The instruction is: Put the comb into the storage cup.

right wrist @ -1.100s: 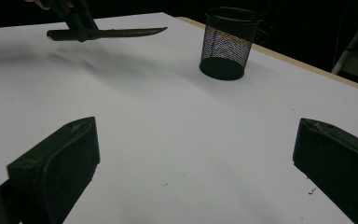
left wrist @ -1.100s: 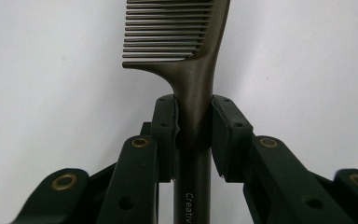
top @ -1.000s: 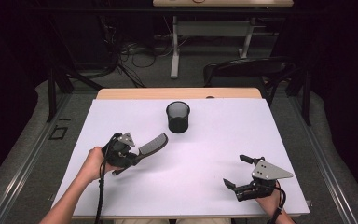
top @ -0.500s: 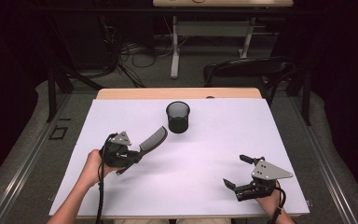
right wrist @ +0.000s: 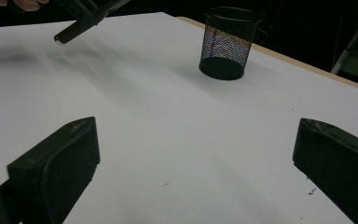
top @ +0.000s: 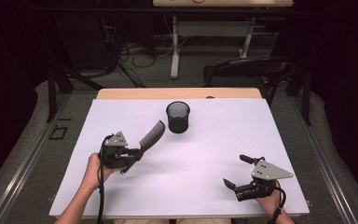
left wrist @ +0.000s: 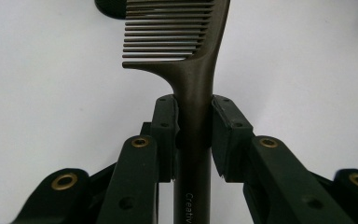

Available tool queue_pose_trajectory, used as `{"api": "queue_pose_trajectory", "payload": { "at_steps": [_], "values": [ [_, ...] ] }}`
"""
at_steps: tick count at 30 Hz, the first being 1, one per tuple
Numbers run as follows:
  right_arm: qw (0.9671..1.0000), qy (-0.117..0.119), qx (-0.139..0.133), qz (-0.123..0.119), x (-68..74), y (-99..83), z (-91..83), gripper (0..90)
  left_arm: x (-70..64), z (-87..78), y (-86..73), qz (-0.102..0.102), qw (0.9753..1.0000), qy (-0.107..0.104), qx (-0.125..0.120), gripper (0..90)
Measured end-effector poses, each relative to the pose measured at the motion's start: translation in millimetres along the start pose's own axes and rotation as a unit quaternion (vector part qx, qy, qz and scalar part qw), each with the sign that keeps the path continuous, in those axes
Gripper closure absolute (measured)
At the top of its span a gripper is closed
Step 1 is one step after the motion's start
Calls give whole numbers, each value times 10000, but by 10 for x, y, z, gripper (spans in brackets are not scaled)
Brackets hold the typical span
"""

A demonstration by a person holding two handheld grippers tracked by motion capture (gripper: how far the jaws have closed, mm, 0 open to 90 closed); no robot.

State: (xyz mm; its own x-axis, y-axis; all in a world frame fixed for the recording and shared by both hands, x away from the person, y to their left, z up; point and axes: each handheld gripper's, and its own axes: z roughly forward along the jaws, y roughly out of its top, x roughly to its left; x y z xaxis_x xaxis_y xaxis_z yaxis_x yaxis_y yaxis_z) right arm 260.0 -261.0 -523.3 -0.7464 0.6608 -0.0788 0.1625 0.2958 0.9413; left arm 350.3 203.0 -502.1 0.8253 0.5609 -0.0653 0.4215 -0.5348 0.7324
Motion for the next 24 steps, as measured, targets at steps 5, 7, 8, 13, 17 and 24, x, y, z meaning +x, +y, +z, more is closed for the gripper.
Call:
{"api": "queue_pose_trajectory", "payload": {
  "at_steps": [5,7,8,13,17,24],
  "values": [
    [10000,-3,-1,-3,0,0,-1,2,-3,-9,-25,-78,9997,23,-242,726],
    [10000,1,-1,-5,-3,0,0,2,-2,-14,-35,-101,9994,43,-328,725],
    [10000,0,-1,-5,-3,-1,0,2,-1,-14,-38,-103,9994,43,-341,726],
    [10000,3,-4,0,-3,-2,-1,2,-12,-9,-61,-149,9985,176,-502,726],
    [10000,-5,-5,-3,-4,-2,-4,2,-32,-19,-74,-101,9978,342,-561,725],
    [10000,-4,-1,-12,-1,0,-2,2,-50,-14,-75,-224,9956,441,-802,726]
  ]
}}
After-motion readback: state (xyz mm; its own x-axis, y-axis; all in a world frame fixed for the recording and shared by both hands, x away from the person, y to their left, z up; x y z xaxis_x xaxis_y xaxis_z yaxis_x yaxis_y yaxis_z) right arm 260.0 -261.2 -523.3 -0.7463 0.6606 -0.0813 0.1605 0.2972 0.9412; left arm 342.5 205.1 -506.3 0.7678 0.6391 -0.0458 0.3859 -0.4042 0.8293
